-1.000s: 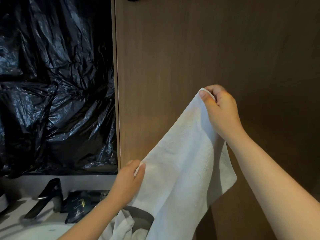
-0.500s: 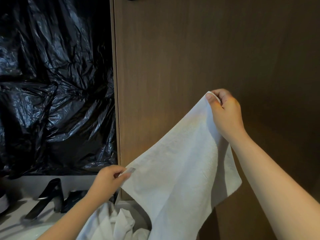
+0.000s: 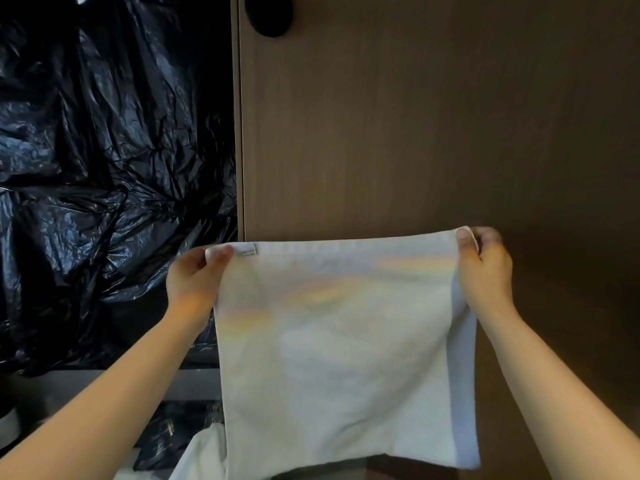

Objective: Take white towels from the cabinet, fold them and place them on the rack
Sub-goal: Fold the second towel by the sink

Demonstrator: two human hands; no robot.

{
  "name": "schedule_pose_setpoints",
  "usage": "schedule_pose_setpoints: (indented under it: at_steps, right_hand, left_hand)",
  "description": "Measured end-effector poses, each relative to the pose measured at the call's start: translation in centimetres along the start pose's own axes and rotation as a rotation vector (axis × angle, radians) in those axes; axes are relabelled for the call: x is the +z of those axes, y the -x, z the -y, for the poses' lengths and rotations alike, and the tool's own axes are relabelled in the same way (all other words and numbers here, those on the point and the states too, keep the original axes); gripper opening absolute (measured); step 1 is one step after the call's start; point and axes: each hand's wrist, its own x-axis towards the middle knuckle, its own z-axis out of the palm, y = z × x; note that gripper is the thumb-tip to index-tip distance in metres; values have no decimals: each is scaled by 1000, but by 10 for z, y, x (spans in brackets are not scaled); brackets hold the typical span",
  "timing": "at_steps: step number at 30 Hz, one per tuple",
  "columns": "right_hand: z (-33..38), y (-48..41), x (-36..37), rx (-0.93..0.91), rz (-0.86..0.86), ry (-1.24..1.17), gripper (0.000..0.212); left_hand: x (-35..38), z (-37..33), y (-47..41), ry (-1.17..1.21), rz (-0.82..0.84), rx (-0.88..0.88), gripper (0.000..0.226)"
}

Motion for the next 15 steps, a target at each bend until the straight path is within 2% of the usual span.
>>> schedule_pose_setpoints:
  at_steps: [7, 15]
  right_hand:
    - [-29, 7, 1, 132, 18, 98, 29]
    - [-44, 10, 0, 250, 9, 126, 34]
  left_hand:
    - [6, -14, 5, -6, 14, 116, 9]
    - [6, -11, 0, -8, 33, 51, 7]
